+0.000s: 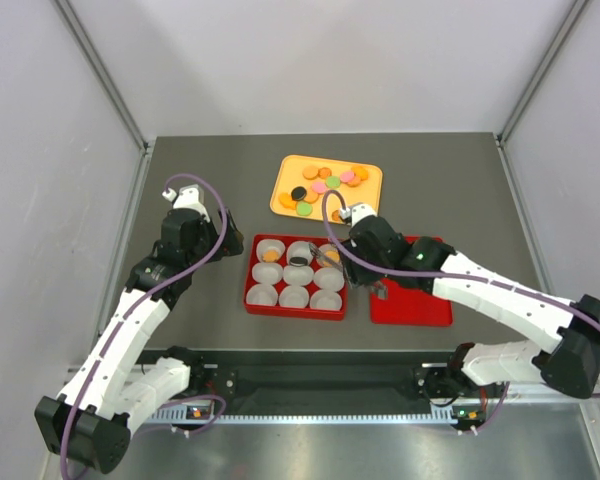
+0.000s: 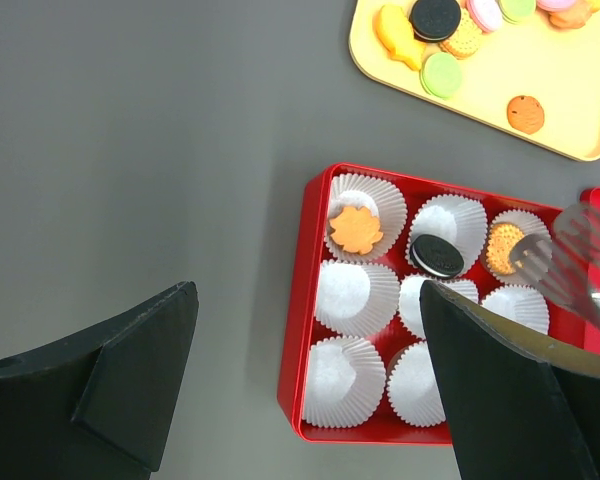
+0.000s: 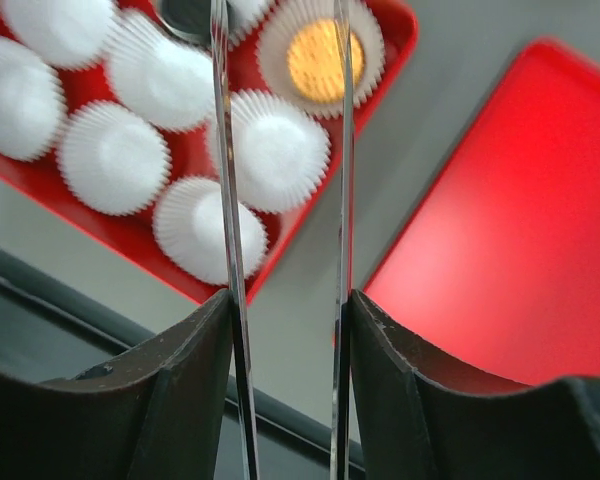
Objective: Pack the cookies
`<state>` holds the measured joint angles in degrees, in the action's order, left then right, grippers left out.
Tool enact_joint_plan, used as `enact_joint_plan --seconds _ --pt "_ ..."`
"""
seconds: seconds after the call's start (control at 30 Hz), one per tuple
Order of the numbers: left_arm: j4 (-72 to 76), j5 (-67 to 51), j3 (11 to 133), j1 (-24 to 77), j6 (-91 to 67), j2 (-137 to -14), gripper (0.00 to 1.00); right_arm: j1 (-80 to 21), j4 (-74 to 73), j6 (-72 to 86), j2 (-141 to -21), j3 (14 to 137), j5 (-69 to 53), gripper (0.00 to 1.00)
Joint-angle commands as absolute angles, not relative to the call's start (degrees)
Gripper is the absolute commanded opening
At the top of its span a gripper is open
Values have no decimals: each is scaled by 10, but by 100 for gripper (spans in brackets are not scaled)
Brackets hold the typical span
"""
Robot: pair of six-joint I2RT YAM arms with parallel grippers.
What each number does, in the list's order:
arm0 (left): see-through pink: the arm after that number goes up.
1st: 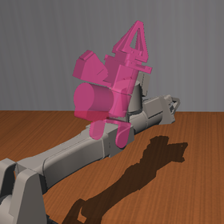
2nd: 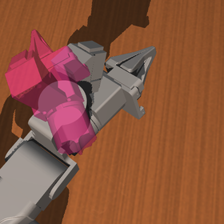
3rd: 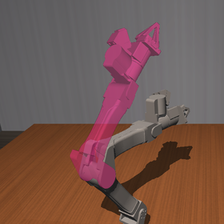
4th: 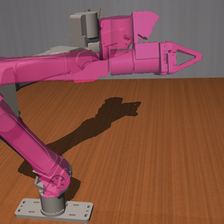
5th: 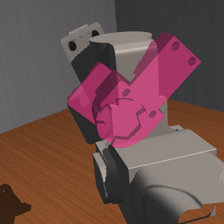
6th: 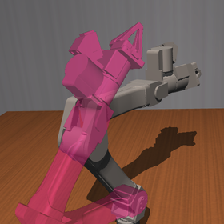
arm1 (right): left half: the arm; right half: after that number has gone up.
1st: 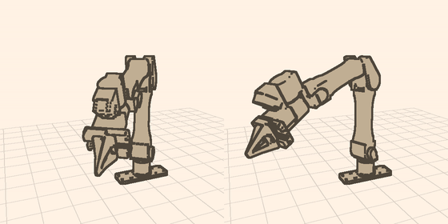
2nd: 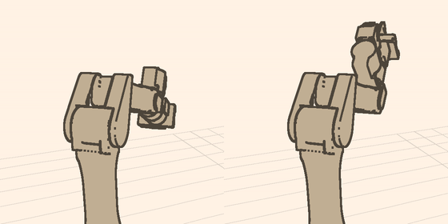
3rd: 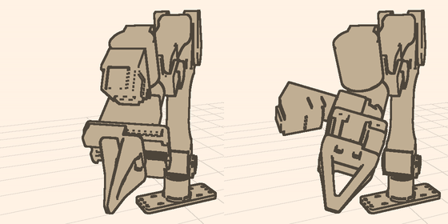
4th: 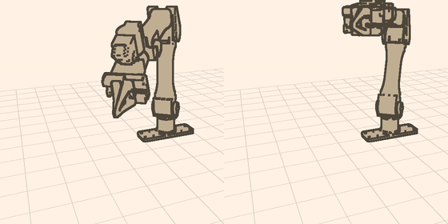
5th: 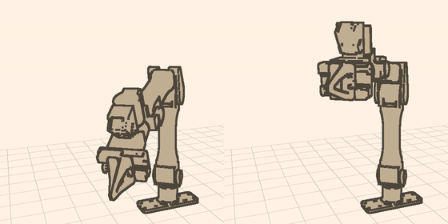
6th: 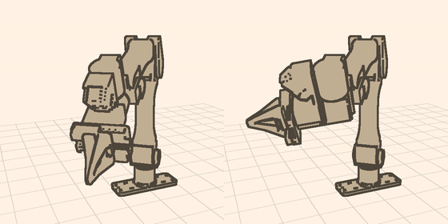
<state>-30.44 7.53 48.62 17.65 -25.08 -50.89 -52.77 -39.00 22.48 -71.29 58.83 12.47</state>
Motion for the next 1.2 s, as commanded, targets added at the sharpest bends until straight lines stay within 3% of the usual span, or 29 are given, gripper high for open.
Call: enact_joint_plan --seconds 0.0,0.53,1.17 --pt "-283 71 483 174 -243 -503 97 -535 -374 201 -678 673 113 48" --pt "-281 72 483 173 -242 -509 97 -323 -362 114 -919 874 152 47" --pt "-281 73 483 173 -241 -516 97 -272 -360 106 -1102 971 156 46"
